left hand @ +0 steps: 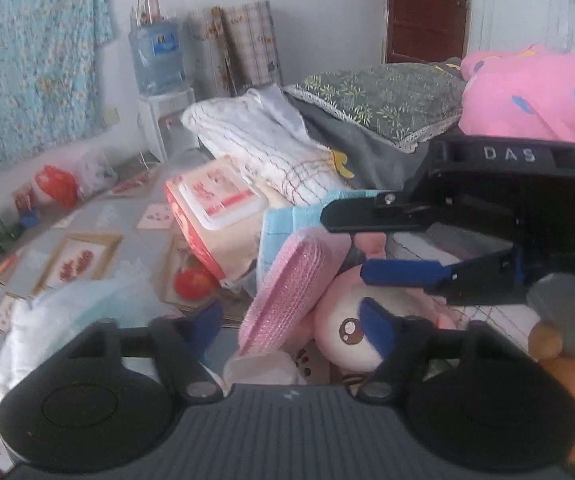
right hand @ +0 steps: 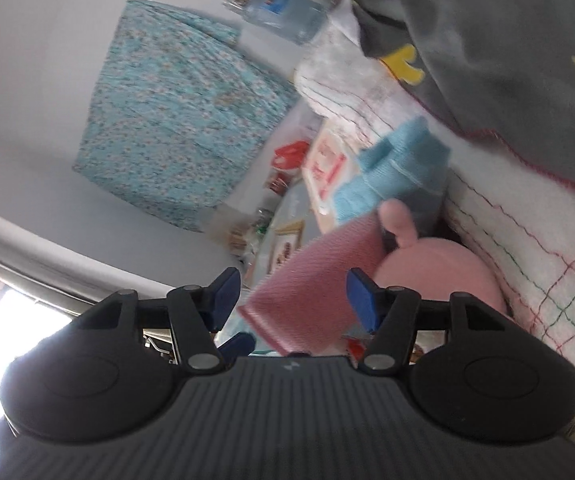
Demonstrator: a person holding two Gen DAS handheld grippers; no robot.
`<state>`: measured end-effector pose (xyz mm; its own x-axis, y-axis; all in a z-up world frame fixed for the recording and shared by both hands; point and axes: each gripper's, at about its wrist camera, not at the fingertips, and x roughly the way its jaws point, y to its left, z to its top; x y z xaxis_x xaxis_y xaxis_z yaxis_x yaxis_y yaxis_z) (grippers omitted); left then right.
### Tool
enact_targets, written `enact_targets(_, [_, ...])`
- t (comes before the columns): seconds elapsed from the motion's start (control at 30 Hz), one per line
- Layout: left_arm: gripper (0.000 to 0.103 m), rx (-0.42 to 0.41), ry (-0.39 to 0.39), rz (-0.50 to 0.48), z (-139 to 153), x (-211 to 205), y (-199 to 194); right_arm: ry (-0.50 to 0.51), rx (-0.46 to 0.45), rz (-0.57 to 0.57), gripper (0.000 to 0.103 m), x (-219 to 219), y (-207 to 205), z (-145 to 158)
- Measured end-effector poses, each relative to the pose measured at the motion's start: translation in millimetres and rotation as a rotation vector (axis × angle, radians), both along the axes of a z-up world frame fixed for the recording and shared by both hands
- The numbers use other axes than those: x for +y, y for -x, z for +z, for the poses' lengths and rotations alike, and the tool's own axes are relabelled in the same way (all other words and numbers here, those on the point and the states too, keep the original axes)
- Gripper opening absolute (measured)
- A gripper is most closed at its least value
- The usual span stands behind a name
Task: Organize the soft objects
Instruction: 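Close the right gripper on the pink knitted pad and lift it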
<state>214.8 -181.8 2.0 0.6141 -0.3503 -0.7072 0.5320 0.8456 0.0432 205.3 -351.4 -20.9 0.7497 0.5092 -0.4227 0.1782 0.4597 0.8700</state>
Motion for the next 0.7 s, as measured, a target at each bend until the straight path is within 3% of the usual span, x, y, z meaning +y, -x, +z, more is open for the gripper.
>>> enact_targets(0.03, [0.052,0.007,0.006,0.006,-1.7,1.0,-0.9,-0.007,0.011,0.002,0.060,-0.1,-1.4,-3.9])
enact_targets(0.1, [0.039,0.007,0.026,0.021,-3.6,3.6,-1.3,-0.022,0.021,0.004,0.060,-0.2,-3.0,-9.4])
enact_targets(0.23, [0.028,-0.049,0.038,0.014,-3.3,5.5,12.2,-0.046,0.017,0.005,0.060,-2.7,-2.1,-13.0])
enact_targets(0.4, [0.025,-0.079,0.050,-0.047,-7.7,2.1,33.1,-0.039,0.032,0.014,0.059,-2.6,-1.4,-12.1])
enact_targets(0.63, [0.025,-0.050,0.058,-0.074,-22.2,-5.4,39.4,0.088,0.053,0.092,0.059,5.8,-12.3,3.2])
enact_targets(0.7, [0.025,-0.042,0.064,-0.074,-25.1,-4.5,40.1,0.120,0.055,0.113,0.052,7.9,-14.5,4.5])
